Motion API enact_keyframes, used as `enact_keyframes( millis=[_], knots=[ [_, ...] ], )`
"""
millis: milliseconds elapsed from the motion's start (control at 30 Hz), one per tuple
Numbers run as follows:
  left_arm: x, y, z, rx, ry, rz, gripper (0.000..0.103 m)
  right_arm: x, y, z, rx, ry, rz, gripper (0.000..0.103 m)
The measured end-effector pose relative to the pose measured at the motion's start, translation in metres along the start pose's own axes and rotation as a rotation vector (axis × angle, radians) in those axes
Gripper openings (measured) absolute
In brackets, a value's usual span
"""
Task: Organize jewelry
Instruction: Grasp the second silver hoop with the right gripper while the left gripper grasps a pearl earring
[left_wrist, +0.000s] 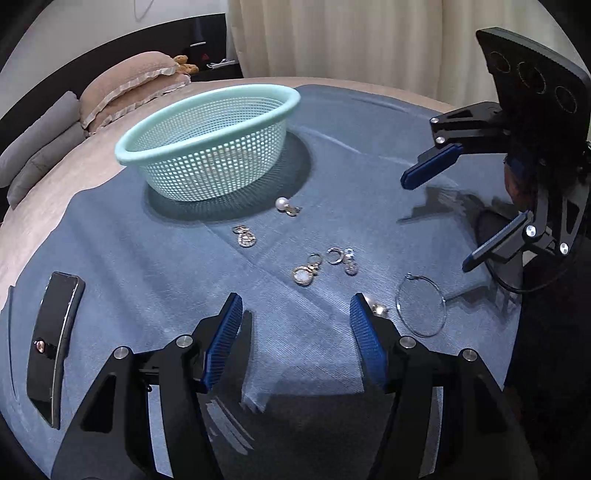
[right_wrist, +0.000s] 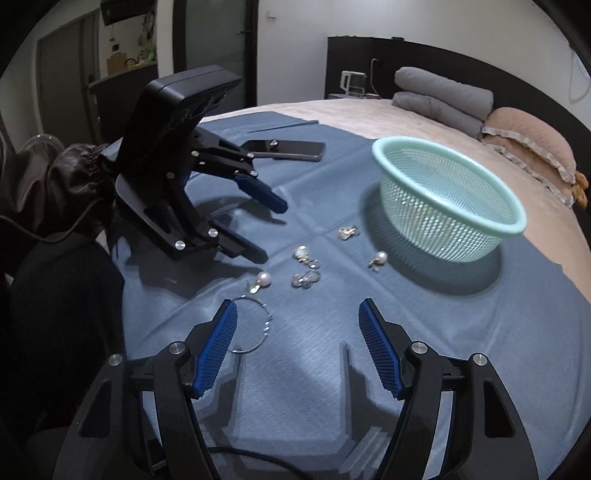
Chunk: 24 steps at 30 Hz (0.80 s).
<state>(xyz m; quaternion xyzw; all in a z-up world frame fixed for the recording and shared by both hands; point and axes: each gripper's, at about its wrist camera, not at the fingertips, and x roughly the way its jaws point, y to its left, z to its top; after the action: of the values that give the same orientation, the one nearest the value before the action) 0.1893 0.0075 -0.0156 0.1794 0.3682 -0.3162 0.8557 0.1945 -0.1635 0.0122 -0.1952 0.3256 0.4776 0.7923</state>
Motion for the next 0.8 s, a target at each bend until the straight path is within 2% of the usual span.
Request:
enact_keyframes(
  millis=[100,233,467,667,733,800],
  knots=[
    [-0.002,-0.007,0.002,0.023,-0.017,-0.038,0.061,0.005,0.006,-0.002,0.0,0.002,0.06,0.065],
    [0.0,-0.016,0.008,0.046,-0.019,-0.064,0.061,0.017,0.017,0.001,-0.047,0.022,0.079,0.065],
    [0.006,-0.025,0.007,0.055,-0.008,-0.091,0.061,0.038,0.032,-0.002,-0.132,0.067,0.014,0.065],
    [0.002,-0.028,0.0,0.036,-0.012,-0.109,0.061,0.041,0.038,-0.01,-0.161,0.054,-0.041,0.064],
    [-0.002,-0.03,-0.004,0.03,-0.022,-0.122,0.061,0.042,0.04,-0.01,-0.169,0.053,-0.049,0.06],
    [-0.006,-0.034,-0.007,0.033,-0.033,-0.139,0.061,0.041,0.038,-0.01,-0.168,0.05,-0.056,0.05]
  ],
)
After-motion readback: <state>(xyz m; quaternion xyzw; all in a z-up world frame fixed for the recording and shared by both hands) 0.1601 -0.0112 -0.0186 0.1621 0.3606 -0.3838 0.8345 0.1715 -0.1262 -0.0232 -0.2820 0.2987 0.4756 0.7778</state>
